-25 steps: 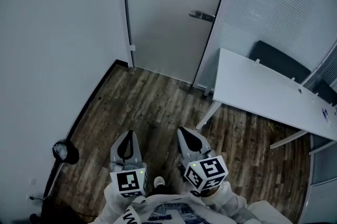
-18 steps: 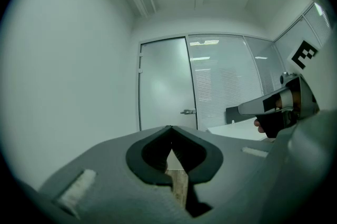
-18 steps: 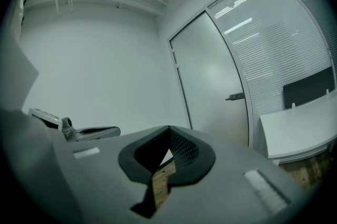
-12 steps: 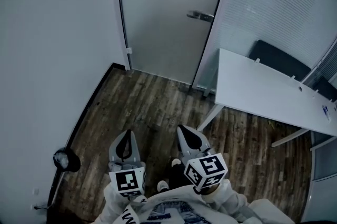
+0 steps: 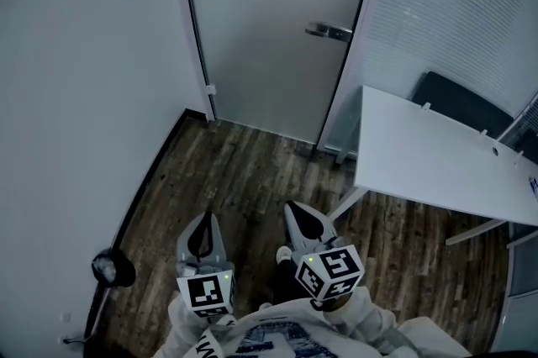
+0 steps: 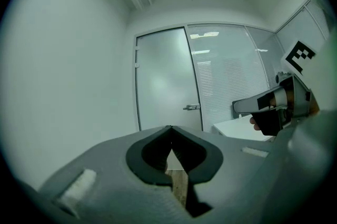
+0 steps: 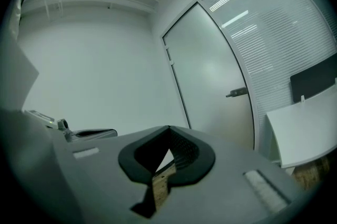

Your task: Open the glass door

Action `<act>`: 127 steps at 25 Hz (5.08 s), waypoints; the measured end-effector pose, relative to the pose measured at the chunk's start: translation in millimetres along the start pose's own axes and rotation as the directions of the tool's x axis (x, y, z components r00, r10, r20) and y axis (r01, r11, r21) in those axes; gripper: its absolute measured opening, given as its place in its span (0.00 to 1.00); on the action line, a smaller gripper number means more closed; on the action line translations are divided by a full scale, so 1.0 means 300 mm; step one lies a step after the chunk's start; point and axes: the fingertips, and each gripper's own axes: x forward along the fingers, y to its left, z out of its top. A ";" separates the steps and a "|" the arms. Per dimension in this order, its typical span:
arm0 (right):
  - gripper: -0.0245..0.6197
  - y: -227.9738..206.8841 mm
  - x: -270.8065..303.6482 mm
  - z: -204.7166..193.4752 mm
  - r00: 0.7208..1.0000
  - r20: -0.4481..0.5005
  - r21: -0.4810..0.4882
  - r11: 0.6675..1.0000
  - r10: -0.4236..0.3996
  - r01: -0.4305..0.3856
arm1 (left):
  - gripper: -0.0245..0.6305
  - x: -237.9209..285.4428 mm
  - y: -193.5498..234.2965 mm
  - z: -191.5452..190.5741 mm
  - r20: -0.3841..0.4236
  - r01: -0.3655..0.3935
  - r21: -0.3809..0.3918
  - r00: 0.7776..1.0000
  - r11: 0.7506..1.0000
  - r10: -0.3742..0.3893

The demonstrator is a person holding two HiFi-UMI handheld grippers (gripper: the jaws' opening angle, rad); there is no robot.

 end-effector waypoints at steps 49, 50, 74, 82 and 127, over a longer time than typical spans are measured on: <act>0.04 -1.023 0.958 0.387 0.922 0.064 0.107 0.921 -0.382 0.375 | 0.04 1.673 -0.208 0.191 0.023 0.414 0.086 0.909 0.906 -0.417; 0.04 -1.022 0.992 0.398 0.917 0.066 0.105 0.917 -0.393 0.386 | 0.04 1.712 -0.186 0.197 0.026 0.424 0.083 0.904 0.902 -0.427; 0.04 -1.145 1.197 0.433 0.783 0.034 0.095 0.782 -0.621 0.616 | 0.04 2.080 -0.206 0.164 0.041 0.640 0.067 0.765 0.765 -0.643; 0.04 -1.225 1.211 0.482 0.802 0.061 0.099 0.804 -0.594 0.587 | 0.04 2.125 -0.266 0.182 0.031 0.644 0.068 0.762 0.762 -0.647; 0.04 -1.607 0.795 0.414 0.677 0.037 0.244 0.663 -0.735 0.707 | 0.41 2.857 -0.832 -0.064 -0.283 0.417 0.882 0.841 0.219 -0.461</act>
